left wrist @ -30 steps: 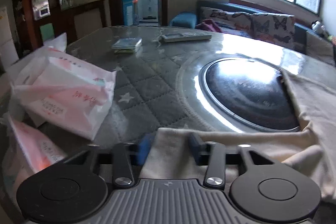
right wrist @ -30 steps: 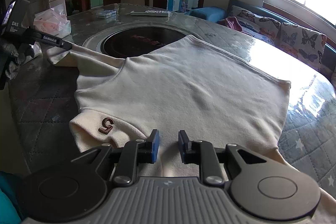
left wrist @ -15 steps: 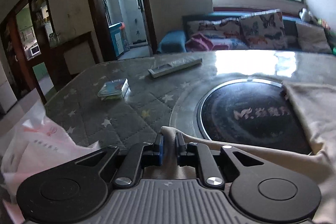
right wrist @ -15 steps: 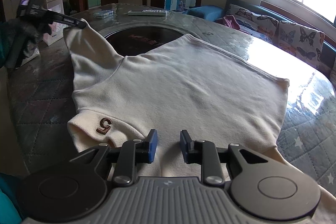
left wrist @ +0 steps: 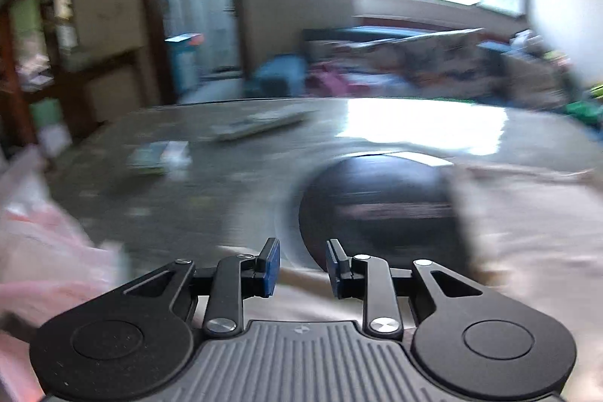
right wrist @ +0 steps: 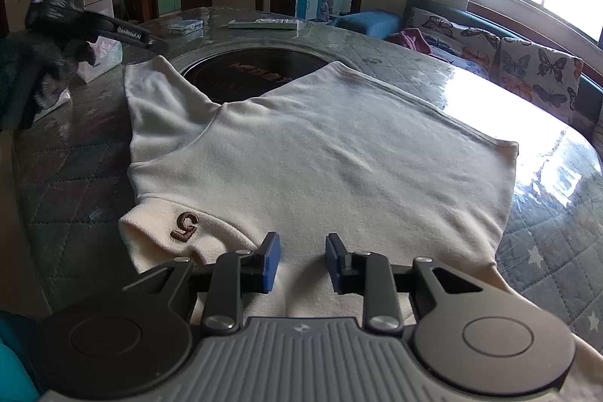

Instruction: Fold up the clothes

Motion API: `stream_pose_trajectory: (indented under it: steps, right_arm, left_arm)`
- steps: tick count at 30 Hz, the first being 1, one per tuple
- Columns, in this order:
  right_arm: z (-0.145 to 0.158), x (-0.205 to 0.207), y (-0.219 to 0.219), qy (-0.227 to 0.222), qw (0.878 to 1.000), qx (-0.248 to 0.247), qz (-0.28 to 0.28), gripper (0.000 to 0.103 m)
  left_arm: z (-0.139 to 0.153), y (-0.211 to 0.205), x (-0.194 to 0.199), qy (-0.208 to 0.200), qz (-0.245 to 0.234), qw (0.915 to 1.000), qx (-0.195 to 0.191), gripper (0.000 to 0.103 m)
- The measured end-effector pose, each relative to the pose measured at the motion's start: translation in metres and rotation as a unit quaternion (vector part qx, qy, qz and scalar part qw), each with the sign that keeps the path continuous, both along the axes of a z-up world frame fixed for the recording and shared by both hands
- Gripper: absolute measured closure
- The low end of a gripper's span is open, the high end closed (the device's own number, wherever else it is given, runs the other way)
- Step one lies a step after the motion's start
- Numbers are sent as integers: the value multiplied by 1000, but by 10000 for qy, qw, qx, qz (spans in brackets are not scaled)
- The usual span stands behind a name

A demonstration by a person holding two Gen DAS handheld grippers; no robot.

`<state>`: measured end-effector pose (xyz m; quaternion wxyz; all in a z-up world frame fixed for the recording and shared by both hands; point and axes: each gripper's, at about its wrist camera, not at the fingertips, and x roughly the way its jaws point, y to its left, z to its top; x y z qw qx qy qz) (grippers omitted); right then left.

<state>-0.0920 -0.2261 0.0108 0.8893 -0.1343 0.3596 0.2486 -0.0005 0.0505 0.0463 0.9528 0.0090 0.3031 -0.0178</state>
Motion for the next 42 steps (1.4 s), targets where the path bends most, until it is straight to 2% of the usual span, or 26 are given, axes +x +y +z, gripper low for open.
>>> stream_pose_trajectory:
  steps: [5,8,11,23,26,32,38,42]
  right_arm:
    - [0,-1,0,-17,10000,3,-19,76]
    - [0,-1,-1,-25,10000,21,-29,76]
    - [0,-1,-2,-25,10000,55,-39,76]
    - [-1,0,-4,-26,9999,154,-51,75]
    - [0,-1,-4,-29,9999,157,-67,75]
    - [6,-5,-17,-61,9993,242,-284,74]
    - [15,-12,-38,-110,9970,415,-646,74]
    - [14,-22,-49,-130,9962,279,-814,74]
  left_arm:
    - [-2,-50,-6,84,-1022,9927,-634,79]
    - [-9,-67,1,179,-1229,9886,-856,79]
    - [-20,-74,14,343,-1230,9864,-1031,79]
    - [-28,-71,17,447,-864,9906,-961,80]
    - [-25,-83,23,318,-813,9937,-696,80]
    - [-38,-83,35,405,-499,9976,-247,80]
    - [-35,-87,29,370,-589,9974,-167,78]
    - [-26,-94,20,282,-718,9968,-215,79]
